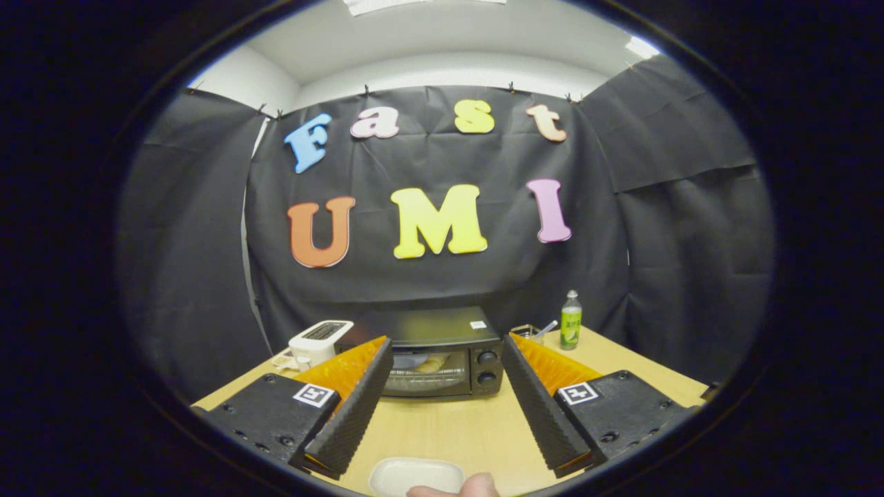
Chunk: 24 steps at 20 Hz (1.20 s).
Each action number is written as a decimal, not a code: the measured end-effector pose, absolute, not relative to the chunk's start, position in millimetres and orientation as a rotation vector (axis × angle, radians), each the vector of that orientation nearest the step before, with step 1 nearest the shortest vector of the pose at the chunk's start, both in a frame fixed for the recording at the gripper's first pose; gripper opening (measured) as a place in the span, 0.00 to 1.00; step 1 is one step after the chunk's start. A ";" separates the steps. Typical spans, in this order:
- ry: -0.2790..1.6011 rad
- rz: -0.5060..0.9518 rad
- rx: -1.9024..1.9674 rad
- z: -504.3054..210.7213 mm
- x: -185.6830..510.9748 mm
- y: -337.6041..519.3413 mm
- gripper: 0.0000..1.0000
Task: Open the toaster oven, put the food inside, and close the toaster oven door.
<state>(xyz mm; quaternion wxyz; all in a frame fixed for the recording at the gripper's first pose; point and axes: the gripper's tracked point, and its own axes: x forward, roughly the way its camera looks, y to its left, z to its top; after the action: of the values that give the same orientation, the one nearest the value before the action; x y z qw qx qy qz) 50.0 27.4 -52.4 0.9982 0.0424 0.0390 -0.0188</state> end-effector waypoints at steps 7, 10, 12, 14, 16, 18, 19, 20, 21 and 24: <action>0.002 -0.059 0.076 4.6 -1.1 2.9 1.00; -0.019 -0.071 0.072 17.5 -15.1 2.9 1.00; -0.026 -0.074 0.058 20.2 -22.1 13.7 1.00; -0.023 -0.058 0.041 21.2 -27.3 35.7 1.00; -0.022 -0.023 0.035 20.6 -32.9 63.0 1.00; -0.006 0.013 0.028 12.4 -34.2 85.8 1.00; 0.006 0.019 0.009 8.0 -34.3 93.1 1.00; 0.003 0.008 -0.003 7.3 -32.3 93.4 1.00; 0.002 0.005 0.003 6.0 -31.2 96.3 1.00; 0.012 0.002 0.046 2.8 -29.9 102.9 1.00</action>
<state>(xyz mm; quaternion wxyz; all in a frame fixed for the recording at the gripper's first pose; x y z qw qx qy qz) -29.9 102.9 2.8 0.9997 0.0229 0.0060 0.0010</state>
